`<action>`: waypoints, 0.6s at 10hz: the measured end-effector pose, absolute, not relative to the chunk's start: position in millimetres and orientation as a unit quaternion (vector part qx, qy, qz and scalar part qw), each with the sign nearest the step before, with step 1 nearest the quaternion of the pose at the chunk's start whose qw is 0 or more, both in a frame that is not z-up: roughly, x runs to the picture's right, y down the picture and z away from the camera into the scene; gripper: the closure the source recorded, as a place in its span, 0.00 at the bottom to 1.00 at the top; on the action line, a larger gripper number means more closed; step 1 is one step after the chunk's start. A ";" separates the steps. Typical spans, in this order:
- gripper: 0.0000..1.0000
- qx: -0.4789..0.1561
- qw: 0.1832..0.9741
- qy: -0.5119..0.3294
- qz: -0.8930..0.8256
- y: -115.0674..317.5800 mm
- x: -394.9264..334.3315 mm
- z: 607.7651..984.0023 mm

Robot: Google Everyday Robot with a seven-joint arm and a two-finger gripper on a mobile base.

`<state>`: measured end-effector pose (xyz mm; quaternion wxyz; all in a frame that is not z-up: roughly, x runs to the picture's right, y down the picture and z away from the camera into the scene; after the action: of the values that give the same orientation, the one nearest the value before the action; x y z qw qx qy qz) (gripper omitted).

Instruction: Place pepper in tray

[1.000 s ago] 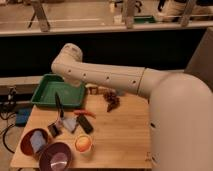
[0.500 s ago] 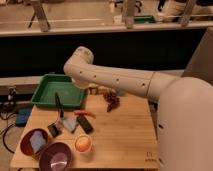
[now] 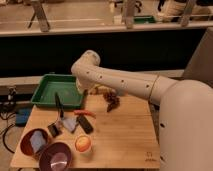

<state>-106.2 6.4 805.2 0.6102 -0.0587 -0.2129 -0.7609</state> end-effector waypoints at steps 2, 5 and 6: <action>0.20 -0.049 0.577 -0.232 -0.782 14.2 -96.8 813.7; 0.20 -0.043 0.513 -0.254 -0.819 24.8 -84.0 826.7; 0.20 -0.046 0.505 -0.262 -0.821 27.6 -83.1 830.7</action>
<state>-83.1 27.6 830.7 0.5054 -0.0463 -0.2615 -0.8210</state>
